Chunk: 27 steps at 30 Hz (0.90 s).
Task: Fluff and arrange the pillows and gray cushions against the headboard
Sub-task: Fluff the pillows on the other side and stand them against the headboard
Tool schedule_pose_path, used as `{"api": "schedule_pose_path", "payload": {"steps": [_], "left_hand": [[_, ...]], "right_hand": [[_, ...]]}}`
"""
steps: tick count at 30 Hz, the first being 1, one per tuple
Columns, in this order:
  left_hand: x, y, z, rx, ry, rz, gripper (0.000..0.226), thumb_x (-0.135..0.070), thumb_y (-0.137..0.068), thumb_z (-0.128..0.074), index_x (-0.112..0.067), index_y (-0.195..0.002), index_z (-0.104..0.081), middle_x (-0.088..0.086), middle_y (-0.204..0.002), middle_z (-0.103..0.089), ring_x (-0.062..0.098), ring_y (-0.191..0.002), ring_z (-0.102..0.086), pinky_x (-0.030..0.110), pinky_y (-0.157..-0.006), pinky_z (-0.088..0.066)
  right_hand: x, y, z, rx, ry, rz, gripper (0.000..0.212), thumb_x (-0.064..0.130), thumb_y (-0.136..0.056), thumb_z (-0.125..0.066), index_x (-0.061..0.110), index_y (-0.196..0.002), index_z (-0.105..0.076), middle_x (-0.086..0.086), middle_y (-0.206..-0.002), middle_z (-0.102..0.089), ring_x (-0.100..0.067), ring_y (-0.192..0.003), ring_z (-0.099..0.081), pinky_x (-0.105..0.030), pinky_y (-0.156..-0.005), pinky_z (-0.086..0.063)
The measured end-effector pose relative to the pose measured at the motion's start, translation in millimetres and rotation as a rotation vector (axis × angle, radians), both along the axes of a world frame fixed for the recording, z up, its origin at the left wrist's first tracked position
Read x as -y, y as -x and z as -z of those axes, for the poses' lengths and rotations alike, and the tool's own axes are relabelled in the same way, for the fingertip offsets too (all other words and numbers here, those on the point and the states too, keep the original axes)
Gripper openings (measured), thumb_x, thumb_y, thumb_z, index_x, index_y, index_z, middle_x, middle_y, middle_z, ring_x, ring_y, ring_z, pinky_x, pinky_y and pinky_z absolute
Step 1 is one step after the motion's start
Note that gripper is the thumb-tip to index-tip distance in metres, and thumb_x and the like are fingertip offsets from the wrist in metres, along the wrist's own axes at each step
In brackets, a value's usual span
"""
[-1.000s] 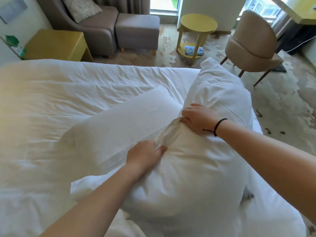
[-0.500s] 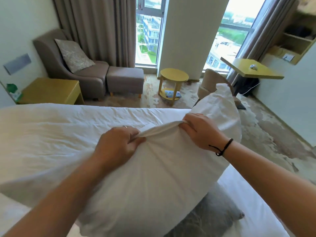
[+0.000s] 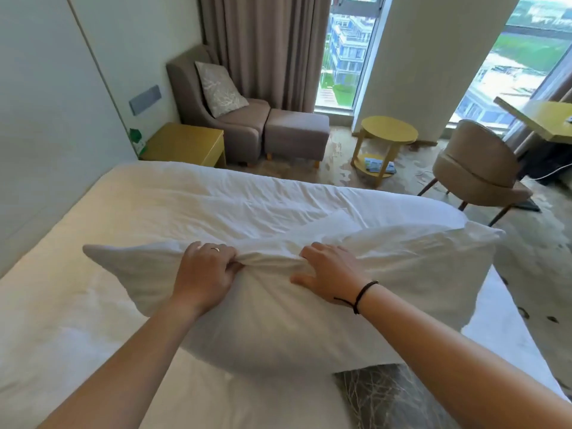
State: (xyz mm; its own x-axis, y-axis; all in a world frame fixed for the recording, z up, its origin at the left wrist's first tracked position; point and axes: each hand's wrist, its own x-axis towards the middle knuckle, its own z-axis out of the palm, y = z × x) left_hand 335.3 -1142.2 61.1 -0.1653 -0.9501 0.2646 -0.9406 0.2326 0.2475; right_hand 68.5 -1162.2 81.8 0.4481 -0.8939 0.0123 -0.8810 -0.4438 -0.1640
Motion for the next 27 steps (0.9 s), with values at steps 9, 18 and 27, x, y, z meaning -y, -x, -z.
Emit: {"api": "schedule_pose_path", "payload": {"steps": [9,18,27], "left_hand": [[-38.8,11.4,4.8,-0.125,0.152,-0.388,0.038,-0.042,-0.076,-0.074,-0.021,-0.105,-0.061,0.004,-0.101,-0.059,0.032,-0.093,-0.057,0.042,-0.077,-0.044],[-13.7,-26.6,-49.6,-0.369,-0.098,-0.498,0.053,-0.08,-0.075,-0.037,-0.036,-0.101,-0.049,-0.013,-0.098,-0.061,0.016,-0.086,-0.057,0.037,-0.069,-0.047],[-7.6,-103.4,-105.7,-0.498,-0.078,-0.398,0.088,-0.084,-0.069,-0.047,-0.03,-0.138,-0.043,-0.004,-0.14,-0.053,0.022,-0.126,-0.051,0.037,-0.091,-0.042]], "right_hand": [[17.3,-42.2,-25.6,-0.077,-0.241,-0.12,0.035,0.042,-0.097,-0.046,0.019,-0.07,-0.042,0.001,-0.075,-0.048,-0.023,-0.071,-0.05,-0.034,-0.057,-0.037],[46.2,-125.8,-108.7,-0.032,-0.058,-0.131,0.029,0.032,-0.092,-0.051,0.014,-0.069,-0.052,-0.003,-0.074,-0.055,-0.023,-0.072,-0.052,-0.029,-0.059,-0.035],[47.4,-244.2,-147.3,0.115,-0.151,-0.017,0.03,0.013,-0.086,-0.051,0.011,-0.058,-0.042,-0.003,-0.06,-0.043,-0.016,-0.052,-0.04,-0.024,-0.043,-0.03]]}}
